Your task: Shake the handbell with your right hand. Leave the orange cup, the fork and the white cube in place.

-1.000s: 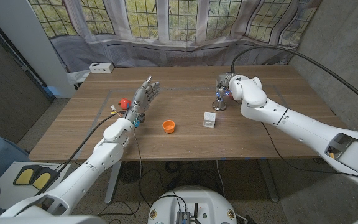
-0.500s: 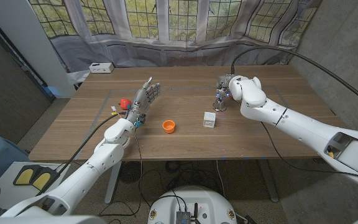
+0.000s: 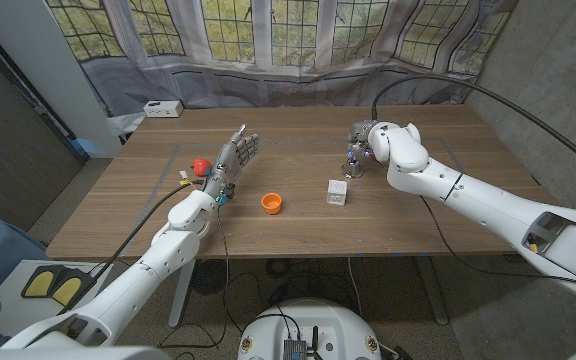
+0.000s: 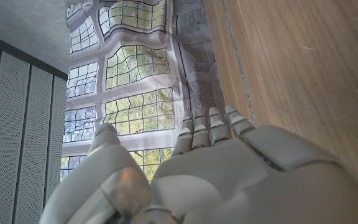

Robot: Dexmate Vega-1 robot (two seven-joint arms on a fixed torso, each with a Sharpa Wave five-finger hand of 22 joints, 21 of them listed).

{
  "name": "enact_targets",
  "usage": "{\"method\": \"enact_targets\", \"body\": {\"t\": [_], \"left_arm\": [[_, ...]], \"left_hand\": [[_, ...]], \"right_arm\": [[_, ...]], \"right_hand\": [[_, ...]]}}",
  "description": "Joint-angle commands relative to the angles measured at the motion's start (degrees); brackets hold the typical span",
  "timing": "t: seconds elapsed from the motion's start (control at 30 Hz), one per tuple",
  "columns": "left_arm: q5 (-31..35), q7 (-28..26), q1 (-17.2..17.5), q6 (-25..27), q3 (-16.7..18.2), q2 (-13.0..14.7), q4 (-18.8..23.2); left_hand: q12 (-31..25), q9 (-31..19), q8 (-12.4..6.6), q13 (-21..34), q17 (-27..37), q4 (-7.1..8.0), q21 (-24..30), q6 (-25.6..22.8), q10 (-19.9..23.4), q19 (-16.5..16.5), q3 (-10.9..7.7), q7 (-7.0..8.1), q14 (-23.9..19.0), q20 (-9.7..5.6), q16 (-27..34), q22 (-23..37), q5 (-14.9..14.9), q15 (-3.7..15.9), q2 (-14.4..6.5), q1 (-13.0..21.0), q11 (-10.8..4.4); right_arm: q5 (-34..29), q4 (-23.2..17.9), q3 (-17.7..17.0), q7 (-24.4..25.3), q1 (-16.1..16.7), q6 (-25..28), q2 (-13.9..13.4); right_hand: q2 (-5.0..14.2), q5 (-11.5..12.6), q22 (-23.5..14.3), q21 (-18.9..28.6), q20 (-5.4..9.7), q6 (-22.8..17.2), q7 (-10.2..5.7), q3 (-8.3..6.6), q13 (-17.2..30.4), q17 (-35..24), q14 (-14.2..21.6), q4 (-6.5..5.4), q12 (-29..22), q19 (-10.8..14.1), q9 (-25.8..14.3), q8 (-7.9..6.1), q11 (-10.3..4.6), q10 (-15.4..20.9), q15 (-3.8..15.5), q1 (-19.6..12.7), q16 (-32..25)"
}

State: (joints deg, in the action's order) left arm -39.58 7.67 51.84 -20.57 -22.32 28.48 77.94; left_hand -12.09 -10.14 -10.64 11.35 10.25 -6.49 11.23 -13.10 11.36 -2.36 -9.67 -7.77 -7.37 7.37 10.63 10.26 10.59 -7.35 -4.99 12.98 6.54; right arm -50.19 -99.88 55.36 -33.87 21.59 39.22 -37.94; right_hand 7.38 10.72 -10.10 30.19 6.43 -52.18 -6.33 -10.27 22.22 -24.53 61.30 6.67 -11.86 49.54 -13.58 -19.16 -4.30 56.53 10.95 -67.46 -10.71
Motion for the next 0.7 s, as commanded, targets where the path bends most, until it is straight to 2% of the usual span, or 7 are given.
{"method": "enact_targets", "body": {"t": [0.03, 0.1, 0.2, 0.5, 0.53, 0.57, 0.7], "left_arm": [[-0.08, -0.3, 0.74, -0.02, 0.14, 0.24, 0.57], [0.02, -0.49, 0.94, -0.04, 0.19, 0.37, 0.77], [-0.06, -0.45, 1.13, -0.04, 0.25, 0.49, 1.0], [-0.25, -0.45, 1.58, 0.06, 0.36, 0.75, 1.49], [-0.19, -0.46, 1.59, 0.06, 0.35, 0.78, 1.5], [-0.19, -0.47, 1.61, 0.06, 0.35, 0.79, 1.51], [-0.27, -0.31, 1.62, 0.19, 0.31, 0.87, 1.53]], "left_hand": [[-0.1, -0.19, -0.35, 0.05, 0.12, 0.07, 0.11, -0.56, 0.03, 0.18, -0.54, -0.12, -0.32, 0.63, 0.19, 0.11, -0.07, 0.28, 0.03, -0.41, -0.13], [-0.1, -0.19, -0.36, 0.05, 0.12, 0.08, 0.11, -0.59, 0.04, 0.21, -0.55, -0.1, -0.3, 0.66, 0.18, 0.11, -0.07, 0.3, 0.03, -0.42, -0.1], [-0.13, -0.19, -0.35, 0.05, 0.12, 0.08, 0.11, -0.61, 0.1, 0.22, -0.56, -0.04, -0.31, 0.64, 0.18, 0.11, -0.07, 0.26, 0.03, -0.43, -0.12], [-0.15, -0.19, -0.35, 0.05, 0.12, 0.08, 0.13, -0.68, 0.16, 0.2, -0.59, 0.05, -0.34, 0.64, 0.2, 0.12, -0.06, 0.4, 0.02, -0.45, -0.18], [-0.16, -0.19, -0.35, 0.05, 0.12, 0.08, 0.12, -0.7, 0.19, 0.22, -0.59, 0.06, -0.36, 0.66, 0.21, 0.12, -0.06, 0.35, 0.02, -0.45, -0.17], [-0.18, -0.19, -0.35, 0.05, 0.12, 0.08, 0.12, -0.7, 0.24, 0.22, -0.59, 0.07, -0.37, 0.66, 0.21, 0.12, -0.06, 0.36, 0.02, -0.45, -0.24], [-0.16, -0.19, -0.39, 0.05, 0.12, 0.07, 0.13, -0.83, 0.21, 0.22, -0.61, 0.15, -0.34, 0.68, 0.2, 0.12, -0.06, 0.36, 0.02, -0.45, -0.27]], "right_arm": [[2.24, -1.17, -1.44, 0.41, 0.88, -0.47, -0.73], [2.55, -1.5, -1.58, 0.52, 1.01, -0.56, -0.95], [3.01, -2.04, -1.77, 0.68, 1.21, -0.81, -1.3], [3.75, -3.52, -2.25, 1.24, 2.08, 0.04, -1.74], [4.35, -3.65, -2.52, 0.84, 2.11, 0.29, -1.68], [4.86, -3.81, -2.72, 0.68, 2.16, 0.19, -1.81], [4.4, -4.95, -2.54, 1.0, 2.53, 0.65, -2.49]], "right_hand": [[-1.56, -0.08, 0.11, -0.77, 0.41, 2.91, 0.85, 0.81, -0.64, 1.87, -3.45, -0.45, 0.84, -1.17, 0.22, 1.85, 0.63, -3.38, 1.37, 2.32, 0.85], [-2.13, -0.02, 0.14, -1.14, 0.19, 3.59, 0.81, 1.1, -0.87, 2.57, -5.12, -0.63, 0.97, -1.64, 0.4, 2.42, 0.54, -4.41, 0.8, 3.3, 1.06], [-3.1, 0.28, 0.2, -1.92, -0.76, 5.39, 1.46, 1.51, -1.38, 4.09, -7.51, -0.9, 1.2, -2.39, 0.71, 3.74, 2.04, -6.75, -0.15, 5.13, 1.0], [-3.99, 0.79, 0.21, -4.0, -2.57, 8.91, 2.54, 3.21, -2.54, 6.49, -15.12, -3.49, 1.25, -3.95, 1.04, 6.22, 3.3, -11.43, -3.12, 12.2, 0.75], [-3.71, 0.82, 0.2, -4.79, -2.82, 9.38, 2.97, 3.65, -2.79, 6.77, -16.85, -4.47, 1.22, -5.08, 1.04, 6.51, 4.11, -12.41, -3.54, 14.21, 0.66], [-3.72, 1.04, 0.2, -5.93, -3.35, 10.52, 4.32, 3.75, -3.19, 7.3, -19.53, -4.63, 1.57, -6.72, 1.14, 7.1, 4.51, -14.8, -4.66, 15.11, 0.76], [-4.29, 1.51, 0.27, -9.43, -4.35, 16.24, 5.15, 3.93, -4.76, 8.87, -27.75, -4.37, 1.79, -11.07, 1.48, 8.65, 5.96, -21.34, -7.13, 16.94, 0.88]]}}
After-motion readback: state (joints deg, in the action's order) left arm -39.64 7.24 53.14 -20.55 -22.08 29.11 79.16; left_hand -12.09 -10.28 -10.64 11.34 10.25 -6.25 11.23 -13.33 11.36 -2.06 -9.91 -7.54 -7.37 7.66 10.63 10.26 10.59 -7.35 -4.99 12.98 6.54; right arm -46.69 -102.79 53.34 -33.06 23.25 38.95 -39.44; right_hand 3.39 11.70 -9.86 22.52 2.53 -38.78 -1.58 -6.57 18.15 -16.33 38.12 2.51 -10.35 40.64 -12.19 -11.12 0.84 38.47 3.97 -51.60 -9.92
